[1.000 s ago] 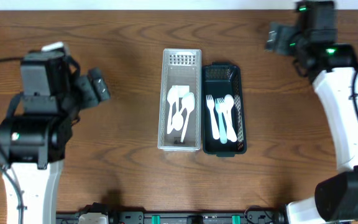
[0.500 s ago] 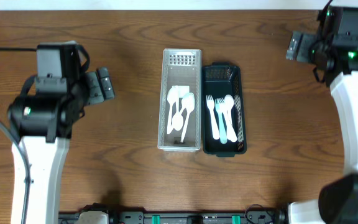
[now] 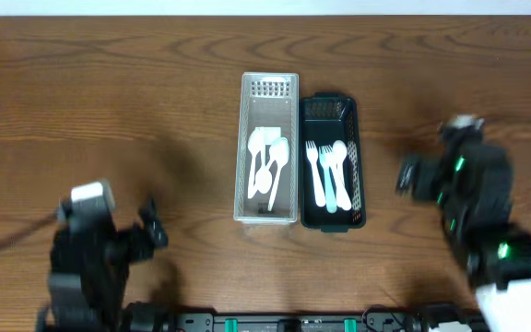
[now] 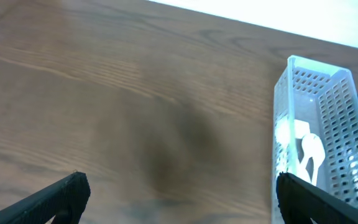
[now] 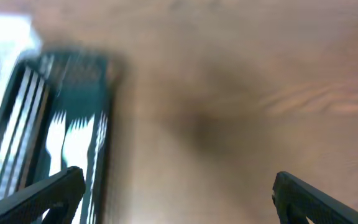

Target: Pack container

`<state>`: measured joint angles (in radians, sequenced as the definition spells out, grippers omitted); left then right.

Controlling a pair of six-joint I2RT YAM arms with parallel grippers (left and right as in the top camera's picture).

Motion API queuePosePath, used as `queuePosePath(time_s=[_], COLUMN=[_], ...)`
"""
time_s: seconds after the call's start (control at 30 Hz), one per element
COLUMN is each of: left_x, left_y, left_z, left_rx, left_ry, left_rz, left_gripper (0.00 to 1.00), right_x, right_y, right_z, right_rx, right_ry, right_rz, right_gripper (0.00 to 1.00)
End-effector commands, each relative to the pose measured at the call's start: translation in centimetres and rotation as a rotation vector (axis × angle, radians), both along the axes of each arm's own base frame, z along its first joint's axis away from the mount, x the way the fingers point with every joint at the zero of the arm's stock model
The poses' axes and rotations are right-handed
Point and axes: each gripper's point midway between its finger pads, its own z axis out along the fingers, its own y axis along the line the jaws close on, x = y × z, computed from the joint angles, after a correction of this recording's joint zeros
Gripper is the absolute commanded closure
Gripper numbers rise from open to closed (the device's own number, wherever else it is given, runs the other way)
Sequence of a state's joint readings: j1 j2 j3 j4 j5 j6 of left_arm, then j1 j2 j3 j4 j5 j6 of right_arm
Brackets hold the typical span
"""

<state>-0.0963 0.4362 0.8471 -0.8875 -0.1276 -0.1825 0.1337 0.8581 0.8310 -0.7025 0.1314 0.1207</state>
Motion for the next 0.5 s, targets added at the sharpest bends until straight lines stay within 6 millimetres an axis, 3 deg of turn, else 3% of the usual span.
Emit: queuePosePath(time_s=[0.0,0.13,0.3,0.47], left_x=[-2.1,-3.5,-3.6,-3.6], left_y=[0.9,1.1,1.1,1.1], left_z=[-2.0,-4.2,-4.4,-4.4], left_rx=[0.059,0.077,0.077,0.077], left_ry=[-0.026,0.008,0.013,0.013], left_rz=[0.013,0.003,0.003,0.003], left_gripper=[0.02,0.02,0.02,0.02], right_x=[-3.1,-4.2,-4.9,-5.4], right_y=[0.9,0.9,0.8,1.2], right_z=[-3.9,-6.2,-8.3,-9.1], right_rx=[-0.027,-0.035,-0.035,-0.025], right_ry=[0.042,-0.011,0.010,0.040], right_rz=[0.055,0.063,0.067,0.085], right_gripper=[0.01,0.01,0.01,0.01])
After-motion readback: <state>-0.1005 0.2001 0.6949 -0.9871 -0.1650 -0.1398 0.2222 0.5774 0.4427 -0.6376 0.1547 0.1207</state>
